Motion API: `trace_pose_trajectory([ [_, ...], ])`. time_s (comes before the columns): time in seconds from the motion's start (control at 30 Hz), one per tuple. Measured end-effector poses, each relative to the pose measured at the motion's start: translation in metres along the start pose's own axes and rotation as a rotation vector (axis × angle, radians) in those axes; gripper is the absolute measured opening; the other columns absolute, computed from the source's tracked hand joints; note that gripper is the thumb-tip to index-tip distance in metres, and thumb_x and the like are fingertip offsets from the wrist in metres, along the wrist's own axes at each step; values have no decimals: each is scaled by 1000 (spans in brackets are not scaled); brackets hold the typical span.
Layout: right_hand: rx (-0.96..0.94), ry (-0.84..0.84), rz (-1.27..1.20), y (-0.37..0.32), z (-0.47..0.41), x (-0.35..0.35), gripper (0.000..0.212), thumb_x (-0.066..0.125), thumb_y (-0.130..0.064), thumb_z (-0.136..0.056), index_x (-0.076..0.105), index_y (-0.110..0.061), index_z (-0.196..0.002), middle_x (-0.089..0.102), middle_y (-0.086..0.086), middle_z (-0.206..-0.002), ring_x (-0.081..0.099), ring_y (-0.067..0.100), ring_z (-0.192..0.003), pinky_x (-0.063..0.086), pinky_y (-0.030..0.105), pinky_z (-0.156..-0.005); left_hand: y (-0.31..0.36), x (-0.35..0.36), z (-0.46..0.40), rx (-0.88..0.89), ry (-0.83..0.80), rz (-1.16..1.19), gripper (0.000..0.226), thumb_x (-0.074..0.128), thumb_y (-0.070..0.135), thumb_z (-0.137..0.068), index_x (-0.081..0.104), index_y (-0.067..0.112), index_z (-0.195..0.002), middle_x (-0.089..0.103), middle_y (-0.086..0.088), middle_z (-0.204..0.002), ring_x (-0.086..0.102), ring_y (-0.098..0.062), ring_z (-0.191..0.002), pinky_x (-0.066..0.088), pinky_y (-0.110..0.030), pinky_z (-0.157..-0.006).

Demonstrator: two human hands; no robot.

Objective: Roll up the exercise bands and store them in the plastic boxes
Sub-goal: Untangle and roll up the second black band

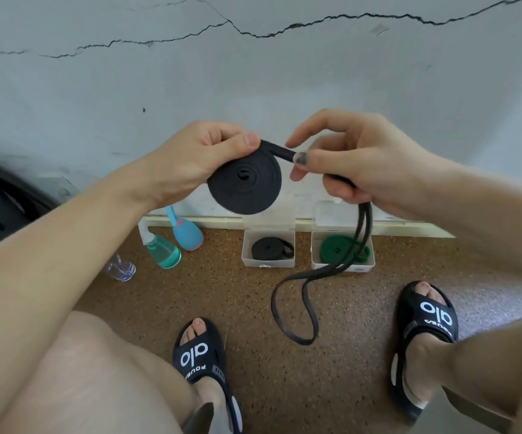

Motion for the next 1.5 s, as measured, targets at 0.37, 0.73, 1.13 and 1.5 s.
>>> trace_pose_trajectory([
  [0.37,-13,52,-146,20,2,26,20,69,-1,-94,58,-10,-108,59,4,-65,32,14,-43,25,19,-38,-2,15,-2,-86,-82,-96,58,56,62,-89,70,7,-97,63,-34,-97,60,-33,-84,43,-48,-76],
  [0.73,-39,59,8,-1,0,-5,10,64,-8,-99,62,-13,-107,75,14,-92,42,16,-48,29,22,-39,1,7,-2,6,21,31,29,54,33,-102,74,21,-83,70,8,-75,65,-7,-72,50,-18,-68],
  [1.13,-23,125,-142,19,3,22,15,69,-7,-96,61,-11,-108,58,2,-63,43,15,-46,30,25,-41,3,23,-5,-63,-53,59,36,49,39,-95,73,12,-95,75,1,-91,69,-12,-89,55,-27,-82],
  [1.5,-30,76,27,0,-2,-6,17,65,-8,-98,67,-16,-113,74,10,-89,45,16,-53,32,22,-42,-2,6,-4,-12,37,61,27,52,26,-104,68,14,-85,70,7,-76,63,-8,-74,49,-20,-71],
])
Point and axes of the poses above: each hand's wrist, its own z-axis away from the middle knuckle, its own x-axis out of the palm, y = z × x, the point moved 2 cm from there along -z, towards the middle knuckle
